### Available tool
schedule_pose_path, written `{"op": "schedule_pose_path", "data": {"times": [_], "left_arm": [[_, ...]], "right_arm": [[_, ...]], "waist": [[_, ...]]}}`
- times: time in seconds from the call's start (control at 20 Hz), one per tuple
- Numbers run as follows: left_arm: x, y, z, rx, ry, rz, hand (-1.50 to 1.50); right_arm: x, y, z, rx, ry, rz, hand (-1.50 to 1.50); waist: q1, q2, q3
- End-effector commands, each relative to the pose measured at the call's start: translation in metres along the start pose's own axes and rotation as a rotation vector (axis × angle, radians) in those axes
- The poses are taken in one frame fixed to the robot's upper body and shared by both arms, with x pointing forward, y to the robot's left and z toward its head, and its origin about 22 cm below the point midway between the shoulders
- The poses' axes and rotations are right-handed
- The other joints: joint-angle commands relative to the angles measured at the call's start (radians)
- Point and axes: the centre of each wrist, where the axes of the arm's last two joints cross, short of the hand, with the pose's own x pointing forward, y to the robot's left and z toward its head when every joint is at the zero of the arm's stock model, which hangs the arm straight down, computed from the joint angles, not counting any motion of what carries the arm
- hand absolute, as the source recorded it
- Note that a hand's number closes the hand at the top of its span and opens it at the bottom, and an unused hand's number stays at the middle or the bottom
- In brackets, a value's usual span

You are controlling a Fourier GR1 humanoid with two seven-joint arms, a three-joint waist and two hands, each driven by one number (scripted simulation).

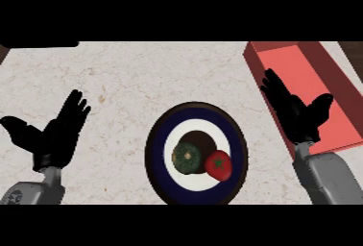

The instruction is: Pick the tomato from the plate and place it in the cardboard box

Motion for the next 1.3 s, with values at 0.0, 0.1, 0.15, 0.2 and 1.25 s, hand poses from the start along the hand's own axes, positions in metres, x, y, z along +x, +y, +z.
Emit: {"op": "schedule_pose_path", "data": {"times": [0.0, 0.1, 0.15, 0.2, 1.25], "left_arm": [[0.002, 0.016, -0.011, -0.012, 0.016, -0.021, 0.0], [0.012, 0.029, 0.004, 0.005, -0.015, -0.064, 0.0], [0.009, 0.035, 0.001, 0.015, -0.037, -0.077, 0.0], [0.017, 0.046, 0.007, 0.037, -0.061, -0.101, 0.0], [0.022, 0.052, 0.02, -0.035, -0.058, -0.096, 0.0]], "right_arm": [[-0.002, -0.002, 0.019, -0.099, 0.014, 0.015, -1.5], [0.006, 0.006, 0.036, -0.284, -0.034, 0.044, -1.5], [0.02, 0.01, 0.036, -0.344, -0.066, 0.054, -1.5], [0.026, 0.015, 0.04, -0.416, -0.104, 0.044, -1.5], [-0.004, 0.05, 0.146, -0.467, 0.21, 0.958, -1.5]], "waist": [[0.013, -0.04, -0.009], [-0.004, -0.053, -0.01], [-0.013, -0.054, -0.012], [-0.012, -0.063, -0.013], [0.005, -0.044, -0.024]]}}
